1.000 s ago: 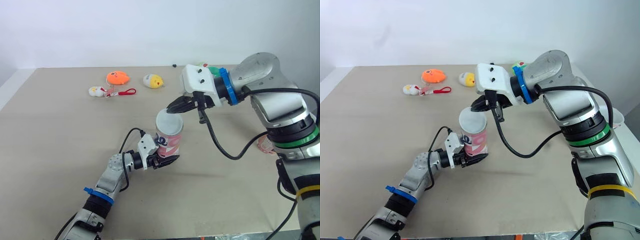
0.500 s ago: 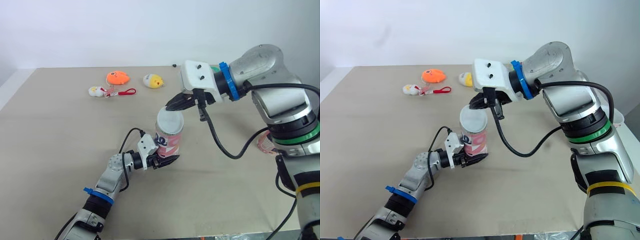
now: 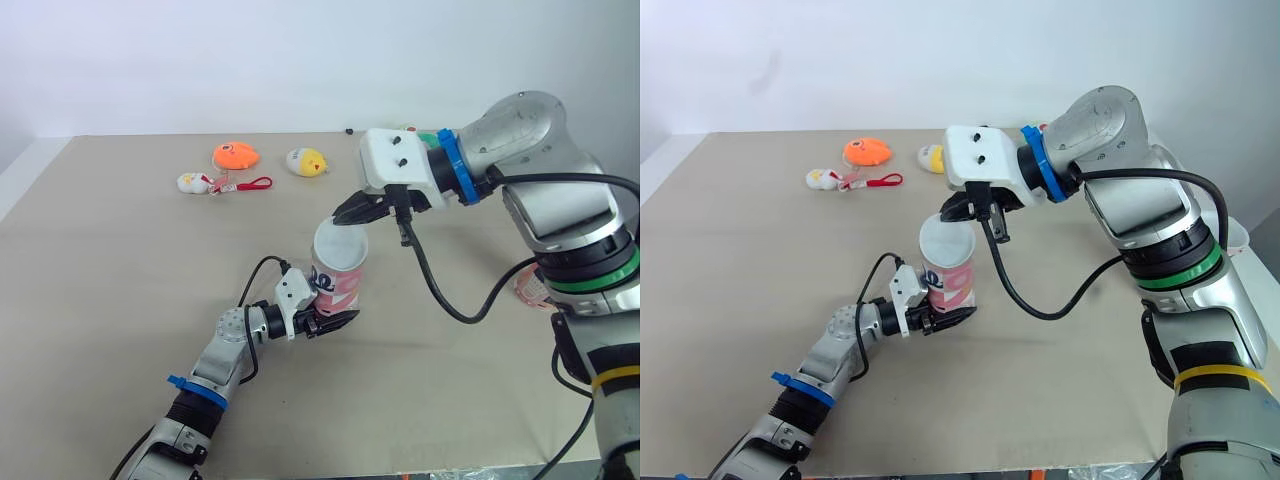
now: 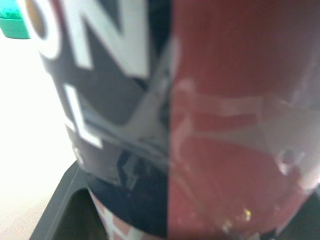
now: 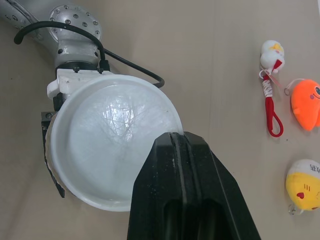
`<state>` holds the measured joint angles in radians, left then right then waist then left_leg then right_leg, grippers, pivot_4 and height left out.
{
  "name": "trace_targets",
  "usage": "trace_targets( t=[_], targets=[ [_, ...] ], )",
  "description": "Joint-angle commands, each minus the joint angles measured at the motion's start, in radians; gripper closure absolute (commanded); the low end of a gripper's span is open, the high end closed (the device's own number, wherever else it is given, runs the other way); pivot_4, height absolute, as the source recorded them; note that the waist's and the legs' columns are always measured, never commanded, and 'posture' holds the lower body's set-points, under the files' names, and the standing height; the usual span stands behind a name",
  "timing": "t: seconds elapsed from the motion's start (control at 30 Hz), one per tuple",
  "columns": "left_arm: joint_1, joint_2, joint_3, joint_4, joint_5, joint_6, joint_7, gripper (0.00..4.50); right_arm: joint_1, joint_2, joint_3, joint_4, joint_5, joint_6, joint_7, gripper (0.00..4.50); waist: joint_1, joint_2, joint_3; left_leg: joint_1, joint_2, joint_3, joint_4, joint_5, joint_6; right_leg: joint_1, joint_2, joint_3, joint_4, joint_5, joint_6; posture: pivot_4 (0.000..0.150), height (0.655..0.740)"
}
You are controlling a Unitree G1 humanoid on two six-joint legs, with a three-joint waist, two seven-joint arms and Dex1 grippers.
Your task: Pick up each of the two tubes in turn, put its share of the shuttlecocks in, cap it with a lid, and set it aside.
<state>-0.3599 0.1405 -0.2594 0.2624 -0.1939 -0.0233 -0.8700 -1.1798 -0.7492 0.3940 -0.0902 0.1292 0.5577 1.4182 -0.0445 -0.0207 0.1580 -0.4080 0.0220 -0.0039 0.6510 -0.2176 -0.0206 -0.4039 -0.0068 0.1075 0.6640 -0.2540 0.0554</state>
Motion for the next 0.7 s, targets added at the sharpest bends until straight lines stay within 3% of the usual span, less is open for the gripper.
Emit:
trace_targets(
  t=[0.03, 0.7],
  targets=[
    [0.036, 0.008, -0.011, 0.051, 0.026, 0.04, 0.019, 1.51, -0.001, -0.01, -0.001, -0.027, -0.008, -0.005, 0.016, 4.48, 0.0, 0.0, 0.0, 0.0, 0.0, 0.0, 0.0, 0.0, 0.0, 0.0, 0.0, 0.0, 0.0, 0.0, 0.0, 0.15, 0.74],
    [0.043, -0.004, -0.003, 0.052, 0.028, 0.048, 0.02, 1.51, -0.052, 0.016, -0.042, -0.04, 0.002, -0.002, 0.01, 4.48, 0.0, 0.0, 0.0, 0.0, 0.0, 0.0, -0.001, 0.0, 0.0, 0.0, 0.0, 0.0, 0.0, -0.001, -0.001, 0.15, 0.74]
  ],
)
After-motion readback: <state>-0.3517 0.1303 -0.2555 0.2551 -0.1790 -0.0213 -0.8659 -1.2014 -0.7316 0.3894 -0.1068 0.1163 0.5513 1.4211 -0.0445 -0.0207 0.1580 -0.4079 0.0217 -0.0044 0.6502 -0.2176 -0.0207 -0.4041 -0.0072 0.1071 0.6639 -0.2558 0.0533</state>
